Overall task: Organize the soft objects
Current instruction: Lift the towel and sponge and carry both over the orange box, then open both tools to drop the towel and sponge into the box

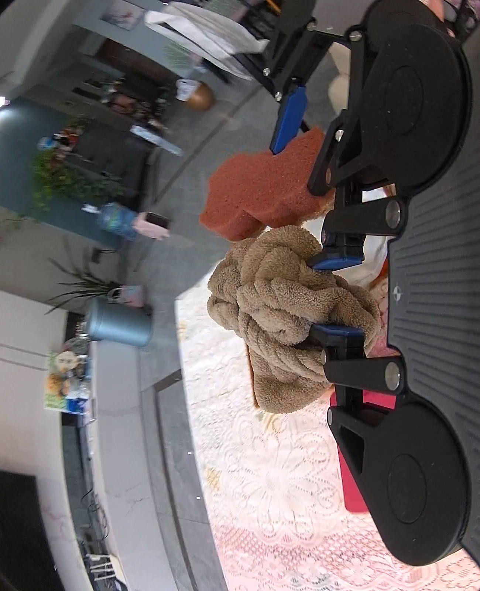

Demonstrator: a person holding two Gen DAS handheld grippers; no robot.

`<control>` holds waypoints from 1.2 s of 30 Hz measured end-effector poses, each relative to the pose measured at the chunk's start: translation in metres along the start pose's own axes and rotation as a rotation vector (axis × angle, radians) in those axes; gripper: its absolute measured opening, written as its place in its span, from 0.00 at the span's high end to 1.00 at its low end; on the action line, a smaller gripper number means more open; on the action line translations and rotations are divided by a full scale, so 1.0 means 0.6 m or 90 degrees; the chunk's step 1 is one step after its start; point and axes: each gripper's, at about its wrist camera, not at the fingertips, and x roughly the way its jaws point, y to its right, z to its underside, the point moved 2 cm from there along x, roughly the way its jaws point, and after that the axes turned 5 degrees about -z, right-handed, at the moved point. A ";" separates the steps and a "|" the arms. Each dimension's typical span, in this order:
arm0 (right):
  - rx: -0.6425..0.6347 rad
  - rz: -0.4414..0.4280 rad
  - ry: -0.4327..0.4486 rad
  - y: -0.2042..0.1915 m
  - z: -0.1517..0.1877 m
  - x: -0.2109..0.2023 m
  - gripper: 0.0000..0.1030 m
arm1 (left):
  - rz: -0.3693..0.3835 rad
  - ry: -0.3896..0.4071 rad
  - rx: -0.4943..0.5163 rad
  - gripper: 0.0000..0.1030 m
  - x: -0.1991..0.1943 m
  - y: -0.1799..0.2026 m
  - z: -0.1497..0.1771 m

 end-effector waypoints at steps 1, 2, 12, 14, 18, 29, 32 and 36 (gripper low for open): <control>0.007 -0.006 -0.014 0.008 0.002 0.016 0.56 | -0.004 -0.011 0.008 0.68 0.015 0.004 0.000; 0.015 -0.013 -0.024 0.016 0.004 0.030 0.56 | -0.006 -0.021 0.016 0.68 0.029 0.008 -0.001; 0.017 -0.094 -0.137 0.067 0.043 0.169 0.55 | -0.063 -0.122 0.097 0.68 0.152 0.026 0.018; 0.011 -0.101 -0.157 0.072 0.053 0.188 0.55 | -0.066 -0.136 0.112 0.68 0.173 0.030 0.019; 0.006 -0.106 -0.188 0.081 0.071 0.212 0.55 | -0.073 -0.148 0.138 0.68 0.201 0.041 0.022; 0.028 -0.117 -0.215 0.089 0.092 0.228 0.46 | -0.069 -0.167 0.149 0.55 0.226 0.051 0.023; 0.033 -0.112 -0.209 0.095 0.082 0.221 0.42 | -0.053 -0.152 0.138 0.45 0.207 0.042 0.019; 0.046 -0.098 -0.206 0.101 0.072 0.196 0.37 | -0.033 -0.123 0.134 0.35 0.169 0.042 0.008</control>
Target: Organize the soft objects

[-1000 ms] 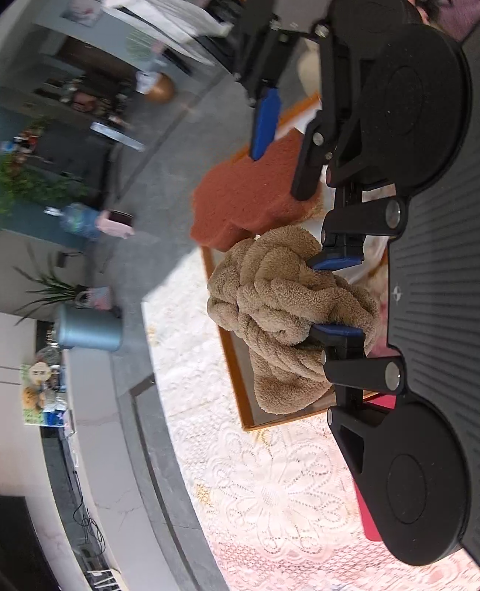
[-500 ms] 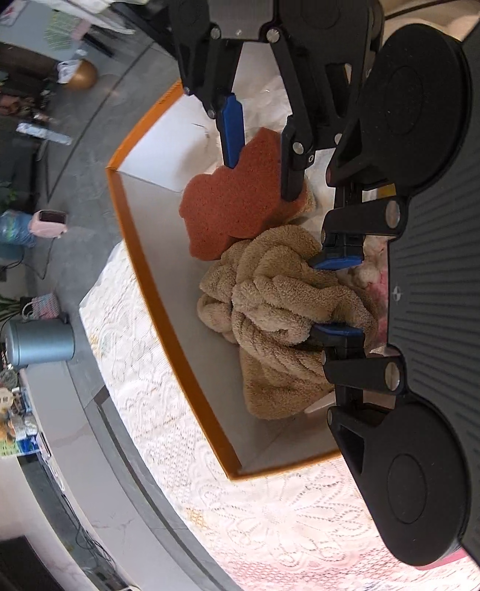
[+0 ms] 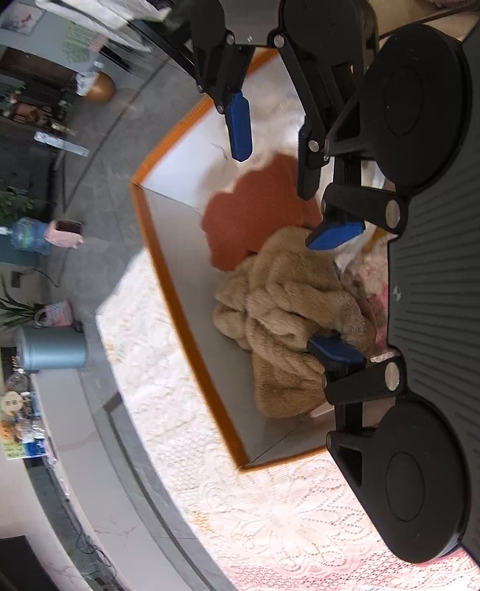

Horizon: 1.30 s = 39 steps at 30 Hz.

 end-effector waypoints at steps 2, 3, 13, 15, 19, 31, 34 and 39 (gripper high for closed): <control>0.005 0.011 0.010 -0.001 -0.002 -0.021 0.34 | 0.002 0.016 -0.002 0.34 -0.027 -0.001 -0.003; 0.009 0.016 0.015 -0.001 -0.003 -0.034 0.34 | 0.000 0.025 -0.002 0.34 -0.040 -0.001 -0.004; 0.094 0.050 0.109 -0.022 -0.022 -0.197 0.20 | -0.016 0.189 -0.011 0.34 -0.203 0.008 -0.003; 0.110 0.059 0.123 -0.034 -0.024 -0.226 0.16 | -0.027 0.225 -0.017 0.34 -0.234 0.007 0.008; 0.108 0.067 0.161 -0.070 -0.019 -0.280 0.14 | -0.054 0.293 -0.026 0.34 -0.288 0.005 0.041; 0.118 0.120 0.299 -0.214 0.084 -0.322 0.08 | -0.218 0.436 -0.063 0.20 -0.363 0.004 0.194; 0.161 0.118 0.328 -0.243 0.117 -0.308 0.08 | -0.251 0.449 -0.096 0.10 -0.363 0.006 0.233; 0.187 0.146 0.349 -0.296 0.165 -0.279 0.03 | -0.235 0.438 -0.160 0.07 -0.339 -0.015 0.277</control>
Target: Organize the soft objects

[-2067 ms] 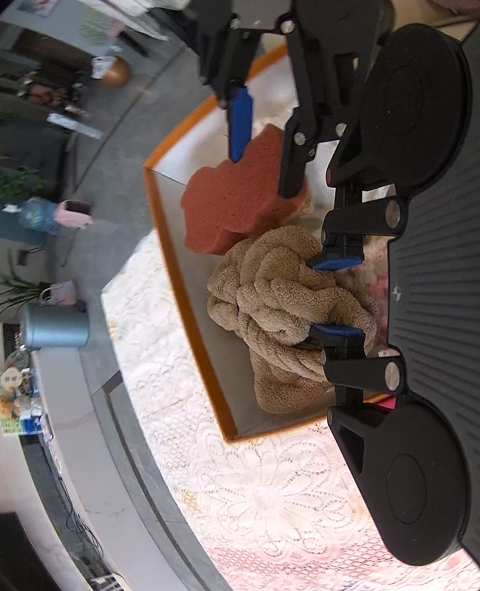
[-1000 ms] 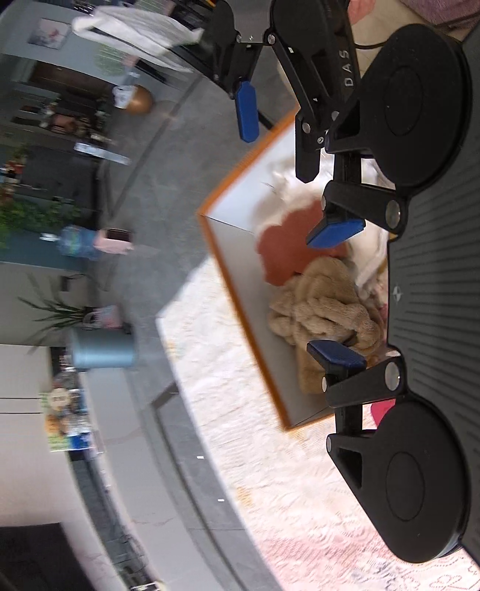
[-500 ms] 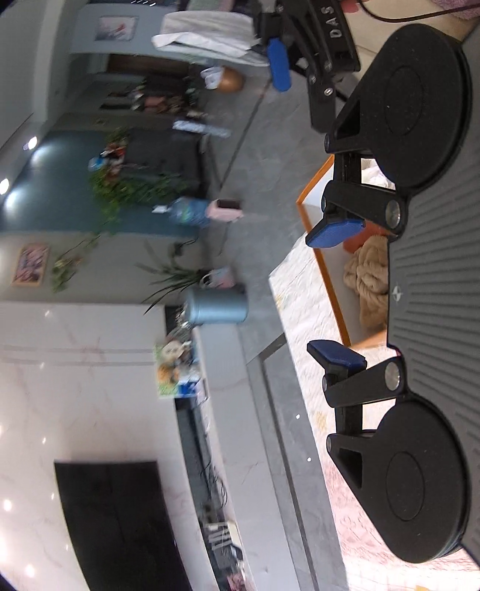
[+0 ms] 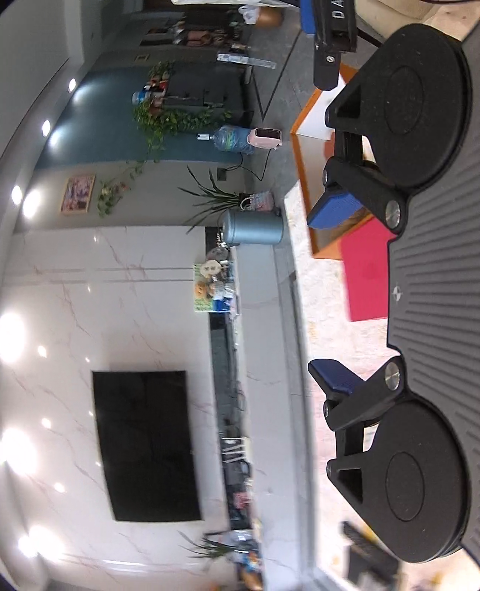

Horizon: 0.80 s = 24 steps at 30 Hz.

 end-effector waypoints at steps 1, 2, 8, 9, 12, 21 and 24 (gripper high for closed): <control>0.001 0.008 -0.002 -0.007 0.013 -0.003 0.03 | -0.004 -0.015 -0.020 0.07 0.004 -0.005 0.009; 0.002 0.009 -0.008 -0.013 0.025 -0.004 0.03 | -0.005 -0.036 -0.041 0.07 0.007 -0.016 0.020; 0.021 0.006 0.019 -0.033 0.088 -0.015 0.03 | -0.023 -0.079 -0.042 0.07 0.014 -0.029 0.061; 0.018 0.010 0.030 -0.035 0.100 -0.016 0.03 | -0.022 -0.084 -0.039 0.07 0.017 -0.030 0.067; 0.009 0.017 0.039 -0.037 0.123 -0.014 0.03 | -0.029 -0.102 -0.032 0.07 0.021 -0.035 0.084; 0.052 0.029 0.039 -0.010 0.145 0.007 0.03 | -0.036 -0.117 0.022 0.07 0.027 -0.001 0.122; 0.052 0.022 0.029 -0.008 0.149 0.013 0.03 | -0.033 -0.135 0.034 0.07 0.028 0.011 0.137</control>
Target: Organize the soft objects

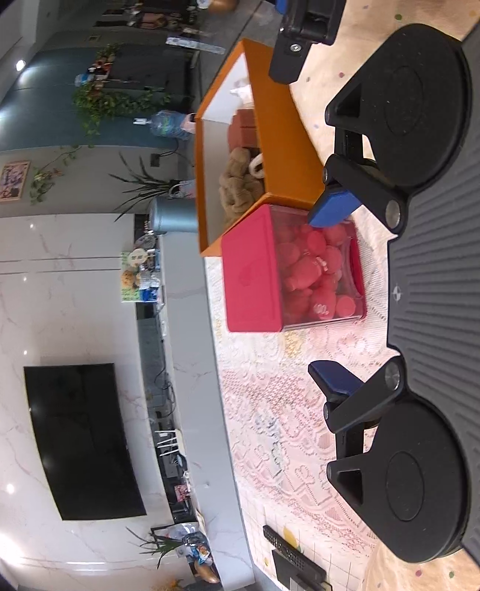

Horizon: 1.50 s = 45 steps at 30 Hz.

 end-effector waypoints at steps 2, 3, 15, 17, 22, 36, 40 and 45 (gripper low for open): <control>0.000 -0.002 -0.005 0.001 0.001 0.003 0.03 | 0.002 -0.011 0.004 0.07 0.001 0.005 0.003; 0.000 -0.002 -0.006 0.000 0.002 0.003 0.03 | 0.004 -0.016 0.004 0.07 0.002 0.006 0.006; -0.008 -0.004 -0.004 -0.003 0.000 0.001 0.03 | 0.004 -0.019 -0.001 0.07 -0.012 -0.002 0.006; -0.010 -0.004 -0.002 -0.005 0.000 0.000 0.03 | 0.005 -0.018 -0.001 0.07 -0.012 -0.002 0.004; -0.014 -0.004 -0.006 -0.007 0.001 0.001 0.03 | 0.005 -0.021 0.000 0.07 -0.014 -0.001 0.004; -0.016 -0.004 -0.008 -0.008 0.000 0.001 0.03 | 0.006 -0.022 0.002 0.07 -0.015 -0.001 0.007; -0.015 -0.004 -0.008 -0.009 0.000 0.002 0.03 | 0.006 -0.021 0.002 0.07 -0.015 -0.001 0.007; -0.017 -0.005 -0.009 -0.009 0.001 0.002 0.03 | 0.007 -0.023 -0.001 0.07 -0.015 -0.002 0.006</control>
